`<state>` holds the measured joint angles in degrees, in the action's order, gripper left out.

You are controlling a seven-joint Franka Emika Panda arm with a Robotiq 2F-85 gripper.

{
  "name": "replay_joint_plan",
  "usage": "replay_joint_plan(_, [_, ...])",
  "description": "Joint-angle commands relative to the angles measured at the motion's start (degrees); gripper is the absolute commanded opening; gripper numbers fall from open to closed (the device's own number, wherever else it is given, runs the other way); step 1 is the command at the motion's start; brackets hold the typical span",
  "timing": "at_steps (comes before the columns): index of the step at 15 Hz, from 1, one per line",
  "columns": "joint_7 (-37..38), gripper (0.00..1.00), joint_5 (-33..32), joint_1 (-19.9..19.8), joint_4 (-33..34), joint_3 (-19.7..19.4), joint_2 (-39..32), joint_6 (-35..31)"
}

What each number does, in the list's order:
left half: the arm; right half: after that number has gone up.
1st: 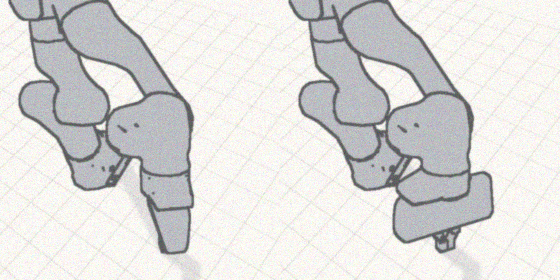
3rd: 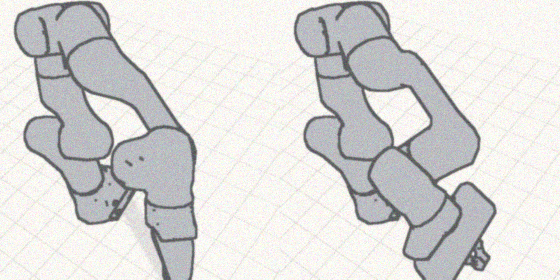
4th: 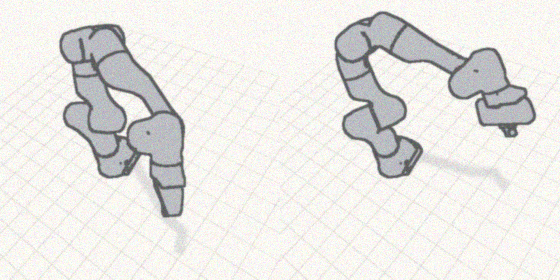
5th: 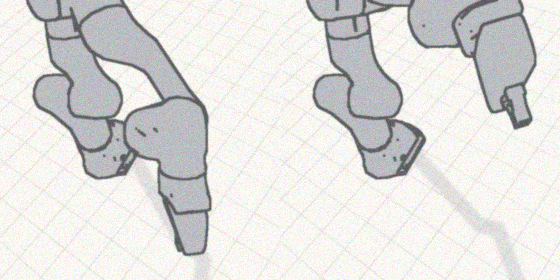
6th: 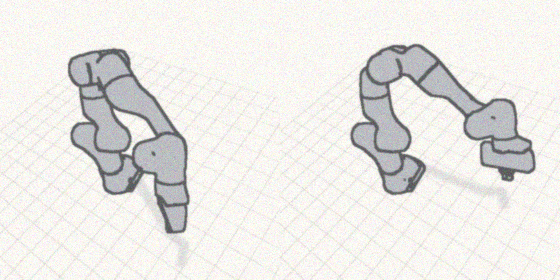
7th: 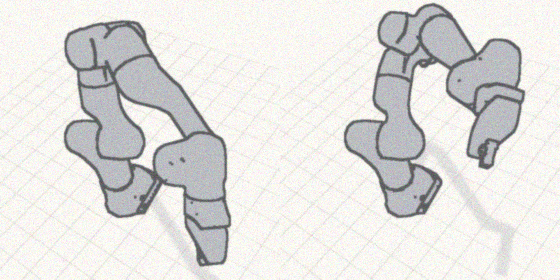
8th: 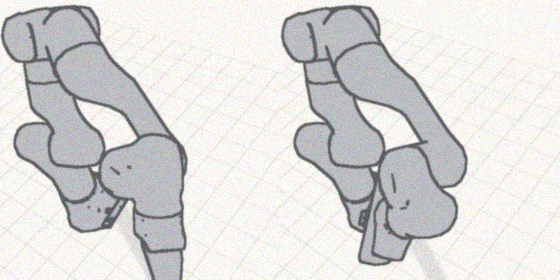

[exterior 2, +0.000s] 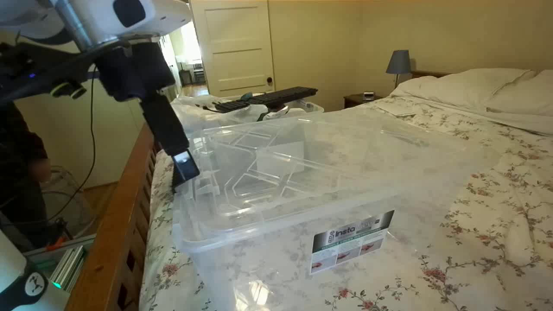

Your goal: Completely open the storage crate on the right

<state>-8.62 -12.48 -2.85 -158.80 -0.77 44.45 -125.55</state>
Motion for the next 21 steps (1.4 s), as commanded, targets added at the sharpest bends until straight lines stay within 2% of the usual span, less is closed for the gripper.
replay_joint_plan(1, [0.23, 1.00, -0.27, 0.39, 0.00, -0.33, -0.09, 0.33])
replay_joint_plan(17, [0.23, 1.00, -0.27, 0.40, -0.04, -0.33, -0.52, 0.34])
replay_joint_plan(21, [-6.19, 1.00, 0.58, 6.35, 0.81, 0.57, 5.20, 1.29])
